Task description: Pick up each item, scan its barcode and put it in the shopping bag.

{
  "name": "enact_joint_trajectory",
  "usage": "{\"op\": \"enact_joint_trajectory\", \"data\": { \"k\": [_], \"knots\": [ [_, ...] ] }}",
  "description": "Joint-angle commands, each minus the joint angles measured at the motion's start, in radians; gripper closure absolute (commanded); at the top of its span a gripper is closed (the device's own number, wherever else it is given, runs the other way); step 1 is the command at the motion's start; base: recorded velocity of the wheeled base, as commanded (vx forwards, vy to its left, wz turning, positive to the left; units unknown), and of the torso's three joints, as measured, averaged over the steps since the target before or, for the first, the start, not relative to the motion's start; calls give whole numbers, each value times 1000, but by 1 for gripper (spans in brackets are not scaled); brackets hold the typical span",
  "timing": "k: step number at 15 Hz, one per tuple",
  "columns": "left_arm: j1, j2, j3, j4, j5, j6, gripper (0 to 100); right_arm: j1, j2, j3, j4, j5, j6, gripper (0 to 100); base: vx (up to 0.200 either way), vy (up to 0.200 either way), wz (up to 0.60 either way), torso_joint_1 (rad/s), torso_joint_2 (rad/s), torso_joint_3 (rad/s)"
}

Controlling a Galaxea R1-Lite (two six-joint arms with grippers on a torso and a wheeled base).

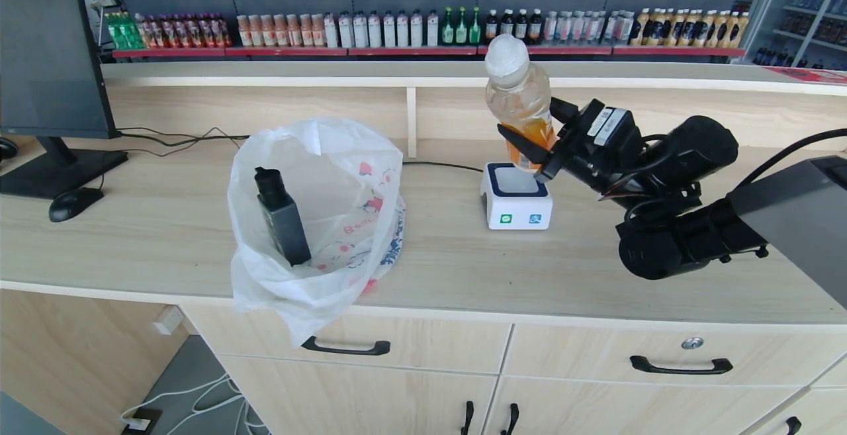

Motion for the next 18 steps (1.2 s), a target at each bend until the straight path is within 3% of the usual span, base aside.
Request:
{"op": "enact_joint_trajectory", "data": {
  "k": [1, 18],
  "knots": [
    [0, 1, 0, 0, 0, 0, 0, -9, 50, -41, 1, 4, -7, 100, 0, 0, 0, 0, 0, 0],
    [0, 1, 0, 0, 0, 1, 0, -24, 114, -118, 1, 8, -27, 100, 0, 0, 0, 0, 0, 0]
  ]
}}
